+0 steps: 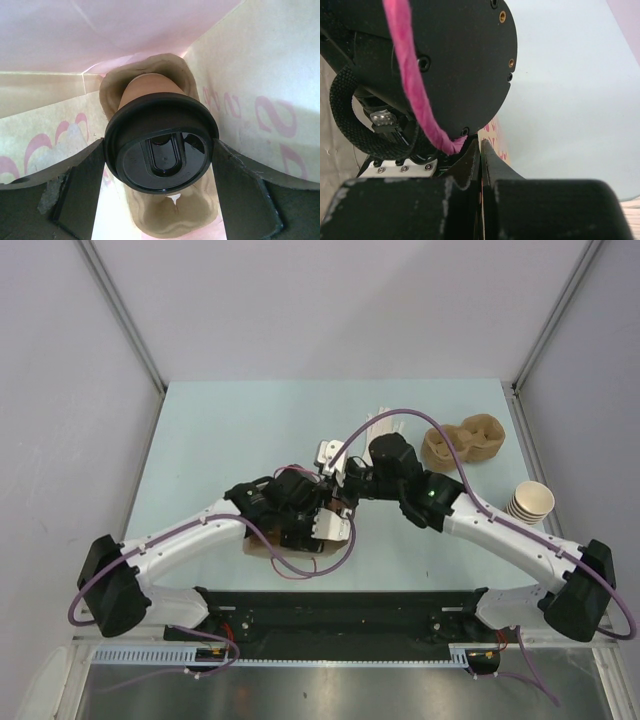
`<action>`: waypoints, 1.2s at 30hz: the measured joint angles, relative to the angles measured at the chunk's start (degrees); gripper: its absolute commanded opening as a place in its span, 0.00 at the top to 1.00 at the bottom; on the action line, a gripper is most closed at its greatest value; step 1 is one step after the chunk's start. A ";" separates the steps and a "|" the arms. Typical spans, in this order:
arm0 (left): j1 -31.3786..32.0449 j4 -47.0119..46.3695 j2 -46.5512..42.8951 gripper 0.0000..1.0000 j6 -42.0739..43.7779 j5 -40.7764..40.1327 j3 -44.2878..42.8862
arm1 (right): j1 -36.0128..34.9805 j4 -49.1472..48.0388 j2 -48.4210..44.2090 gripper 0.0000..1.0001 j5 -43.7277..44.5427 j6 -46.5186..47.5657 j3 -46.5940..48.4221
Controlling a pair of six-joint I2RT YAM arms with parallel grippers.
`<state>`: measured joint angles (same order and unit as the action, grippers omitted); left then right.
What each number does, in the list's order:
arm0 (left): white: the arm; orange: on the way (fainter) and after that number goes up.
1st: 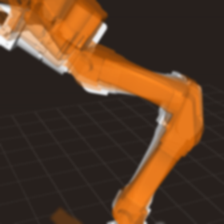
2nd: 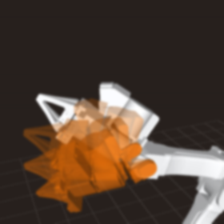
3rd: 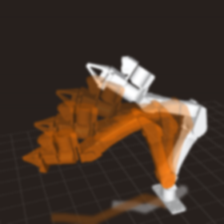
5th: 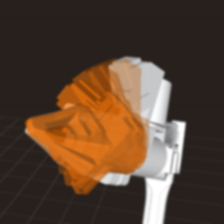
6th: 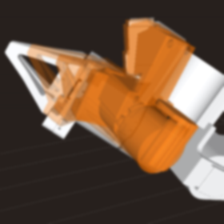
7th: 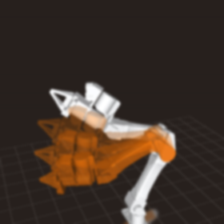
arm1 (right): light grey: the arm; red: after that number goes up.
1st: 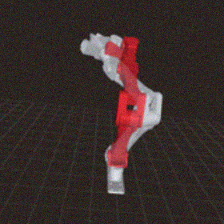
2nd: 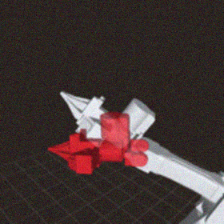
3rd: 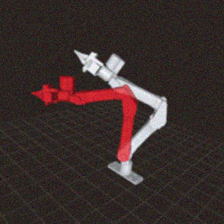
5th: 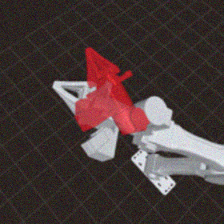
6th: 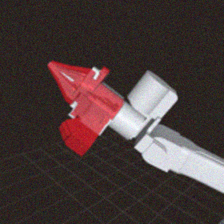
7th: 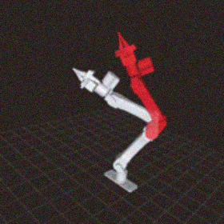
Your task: Pack the takeout coffee
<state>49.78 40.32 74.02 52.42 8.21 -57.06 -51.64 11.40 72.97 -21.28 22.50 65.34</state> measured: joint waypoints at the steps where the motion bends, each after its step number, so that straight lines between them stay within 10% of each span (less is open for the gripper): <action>1: -0.37 -0.02 0.46 0.91 0.02 0.48 -0.15 | 0.61 0.02 0.66 1.00 -0.96 0.00 0.35; 36: -12.61 -3.08 10.93 0.95 2.67 18.64 -3.61 | 9.60 -0.85 13.05 1.00 -10.32 0.24 8.41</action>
<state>37.17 37.23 84.95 55.09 26.85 -60.66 -42.04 10.55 86.02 -31.59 22.74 73.76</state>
